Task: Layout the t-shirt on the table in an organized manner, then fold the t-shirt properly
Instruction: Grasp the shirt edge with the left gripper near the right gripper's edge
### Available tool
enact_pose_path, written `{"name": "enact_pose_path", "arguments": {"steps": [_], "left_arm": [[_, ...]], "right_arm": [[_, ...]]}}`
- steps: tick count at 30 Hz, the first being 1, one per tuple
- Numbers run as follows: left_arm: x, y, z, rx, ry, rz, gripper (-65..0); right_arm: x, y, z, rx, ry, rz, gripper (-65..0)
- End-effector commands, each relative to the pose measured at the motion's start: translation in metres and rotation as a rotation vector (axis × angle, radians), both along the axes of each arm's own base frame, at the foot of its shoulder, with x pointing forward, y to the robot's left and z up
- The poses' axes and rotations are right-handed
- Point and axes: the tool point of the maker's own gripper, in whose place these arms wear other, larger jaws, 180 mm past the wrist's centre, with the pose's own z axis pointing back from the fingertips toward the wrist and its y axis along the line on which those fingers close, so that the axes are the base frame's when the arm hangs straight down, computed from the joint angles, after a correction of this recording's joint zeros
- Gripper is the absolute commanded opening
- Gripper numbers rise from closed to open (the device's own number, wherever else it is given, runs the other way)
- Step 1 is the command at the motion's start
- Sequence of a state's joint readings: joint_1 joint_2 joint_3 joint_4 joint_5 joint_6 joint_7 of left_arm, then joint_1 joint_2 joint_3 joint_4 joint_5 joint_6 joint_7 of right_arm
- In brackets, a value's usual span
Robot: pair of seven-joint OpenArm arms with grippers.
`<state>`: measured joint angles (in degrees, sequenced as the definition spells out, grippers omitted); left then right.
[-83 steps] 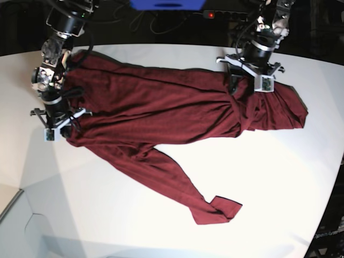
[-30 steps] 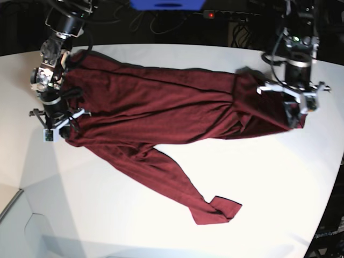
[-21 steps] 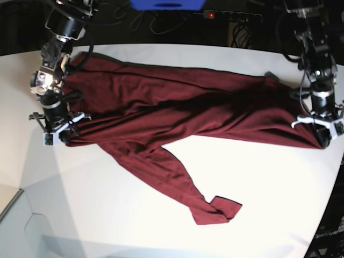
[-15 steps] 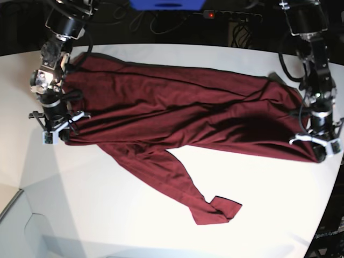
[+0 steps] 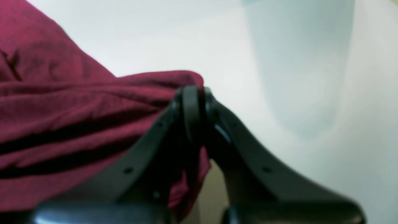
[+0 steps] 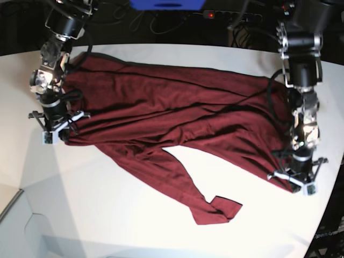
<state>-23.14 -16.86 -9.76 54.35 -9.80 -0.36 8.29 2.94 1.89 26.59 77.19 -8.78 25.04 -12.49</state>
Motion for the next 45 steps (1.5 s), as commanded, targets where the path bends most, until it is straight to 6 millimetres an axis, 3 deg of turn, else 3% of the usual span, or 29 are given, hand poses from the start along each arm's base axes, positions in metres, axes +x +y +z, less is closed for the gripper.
{"name": "enact_pose_path", "arguments": {"steps": [1,5,7,10,14,17,21,24,30,45], "left_arm": [[0.017,0.005,0.021,0.014,-0.048,0.007,-65.0],[0.039,0.002,0.002,0.002,0.044,0.004,-64.2],[0.046,0.000,-0.003,0.004,0.079,-0.001,-60.6],[0.047,-0.005,-0.007,0.014,0.101,-0.019,-47.5],[0.033,-0.002,-0.026,-0.001,0.193,-0.012,-25.6],[0.017,0.002,-0.025,0.029,0.202,-0.027,-15.6],[-0.017,-0.014,-0.024,0.049,0.156,-0.087,-15.7],[-0.042,-0.006,-0.022,0.013,0.126,-0.065,-17.6],[-0.074,0.009,-0.048,-0.085,0.151,0.029,-20.6],[-0.080,-0.002,-0.064,-0.123,0.178,0.032,-20.6]], "right_arm": [[0.010,-0.004,0.018,-0.010,-0.064,-0.002,-65.0],[0.010,-0.003,0.017,-0.006,-0.063,-0.002,-65.0],[0.010,-0.003,0.017,-0.006,-0.063,-0.002,-65.0],[0.010,-0.002,0.017,-0.005,-0.061,-0.002,-65.0],[0.010,-0.002,0.018,-0.007,-0.065,-0.002,-65.0],[0.010,-0.002,0.018,-0.007,-0.065,-0.002,-65.0],[0.010,-0.002,0.017,-0.006,-0.061,-0.002,-65.0],[0.010,-0.002,0.017,-0.006,-0.061,-0.002,-65.0],[0.010,0.000,0.016,-0.005,-0.060,0.002,-65.0],[0.009,-0.001,0.016,-0.004,-0.058,-0.001,-65.0]]}}
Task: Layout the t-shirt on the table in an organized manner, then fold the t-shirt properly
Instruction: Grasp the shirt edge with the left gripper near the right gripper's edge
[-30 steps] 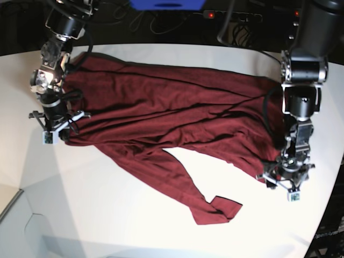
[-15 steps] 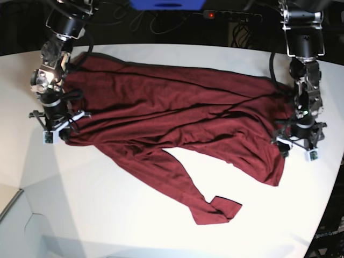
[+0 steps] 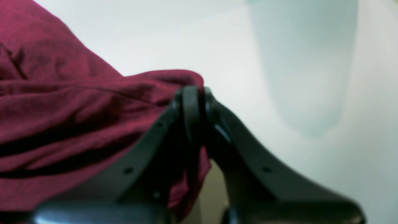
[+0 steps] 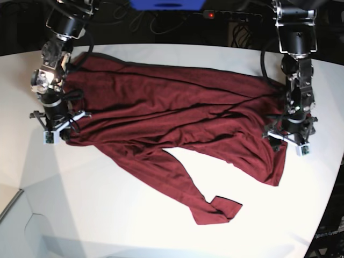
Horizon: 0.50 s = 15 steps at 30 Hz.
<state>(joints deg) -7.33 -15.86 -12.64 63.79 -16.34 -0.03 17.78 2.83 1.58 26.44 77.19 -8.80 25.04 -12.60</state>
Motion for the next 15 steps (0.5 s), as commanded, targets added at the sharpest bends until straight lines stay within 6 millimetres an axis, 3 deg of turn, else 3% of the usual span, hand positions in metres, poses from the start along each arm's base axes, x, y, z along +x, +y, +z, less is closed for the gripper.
{"name": "enact_pose_path", "arguments": {"steps": [1,4,10,15], "left_arm": [[0.012,0.008,0.020,0.025,-0.059,0.004,-20.6],[0.012,0.007,0.020,0.023,-0.060,0.004,-21.7],[0.019,0.007,0.027,0.023,-0.077,0.003,-35.8],[0.023,0.007,0.031,0.023,-0.087,0.003,-36.9]], "right_arm": [[0.010,-0.004,0.017,-0.009,-0.062,-0.004,-65.0],[0.009,-0.004,0.017,-0.009,-0.061,-0.004,-65.0],[0.009,-0.004,0.017,-0.009,-0.061,-0.004,-65.0],[0.009,-0.004,0.017,-0.009,-0.061,-0.004,-65.0]]}}
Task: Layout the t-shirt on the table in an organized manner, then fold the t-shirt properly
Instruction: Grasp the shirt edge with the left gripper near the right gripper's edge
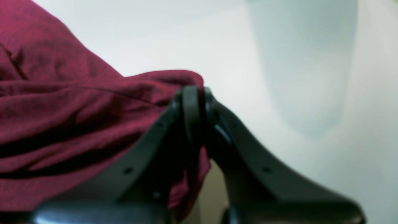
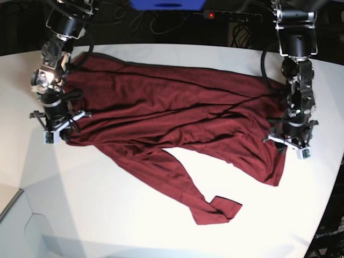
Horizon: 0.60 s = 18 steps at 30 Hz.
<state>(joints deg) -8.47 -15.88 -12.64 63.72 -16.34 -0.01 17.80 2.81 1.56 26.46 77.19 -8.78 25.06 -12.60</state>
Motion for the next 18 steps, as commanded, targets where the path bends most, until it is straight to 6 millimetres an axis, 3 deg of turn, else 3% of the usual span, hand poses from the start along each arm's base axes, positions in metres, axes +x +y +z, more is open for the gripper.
{"name": "enact_pose_path", "arguments": {"steps": [1,6,18], "left_arm": [[0.018,0.005,0.025,0.023,-0.072,-0.004,-36.9],[0.018,-0.010,0.012,0.028,-0.033,-0.049,-37.0],[0.018,-0.008,0.012,0.022,-0.036,-0.041,-37.0]], "right_arm": [[0.010,-0.004,0.017,-0.010,-0.061,-0.004,-65.0],[0.010,-0.004,0.017,-0.010,-0.061,-0.004,-65.0],[0.010,-0.004,0.017,-0.010,-0.061,-0.004,-65.0]]}}
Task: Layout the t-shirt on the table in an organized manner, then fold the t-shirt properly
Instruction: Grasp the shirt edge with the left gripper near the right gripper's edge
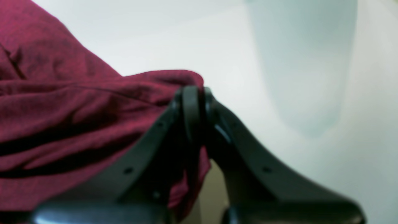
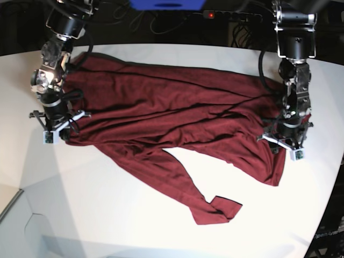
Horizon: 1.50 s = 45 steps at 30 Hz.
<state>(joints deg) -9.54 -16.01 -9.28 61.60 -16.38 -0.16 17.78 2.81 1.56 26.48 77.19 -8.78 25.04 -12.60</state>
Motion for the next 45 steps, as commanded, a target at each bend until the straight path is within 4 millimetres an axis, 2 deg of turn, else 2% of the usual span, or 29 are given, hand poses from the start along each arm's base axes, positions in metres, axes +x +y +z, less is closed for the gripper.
{"name": "enact_pose_path", "arguments": {"steps": [1,28,34,37,42,45], "left_arm": [[0.014,0.008,0.023,0.019,-0.069,0.007,-37.0],[0.010,0.009,0.018,0.016,-0.058,0.014,-37.0],[0.007,0.012,0.007,0.009,-0.026,0.025,-37.2],[0.007,0.012,0.008,0.010,-0.032,0.026,-43.8],[0.009,0.014,0.015,0.024,-0.079,0.029,-65.0],[0.011,0.013,0.017,0.025,-0.087,0.028,-63.4]], "right_arm": [[0.010,-0.004,0.017,-0.010,-0.061,-0.003,-65.0],[0.010,-0.004,0.017,-0.010,-0.061,-0.003,-65.0],[0.010,-0.005,0.017,-0.010,-0.061,-0.005,-65.0],[0.010,-0.005,0.017,-0.010,-0.061,-0.005,-65.0],[0.010,-0.005,0.017,-0.011,-0.061,-0.005,-65.0],[0.010,-0.005,0.017,-0.011,-0.061,-0.005,-65.0]]}}
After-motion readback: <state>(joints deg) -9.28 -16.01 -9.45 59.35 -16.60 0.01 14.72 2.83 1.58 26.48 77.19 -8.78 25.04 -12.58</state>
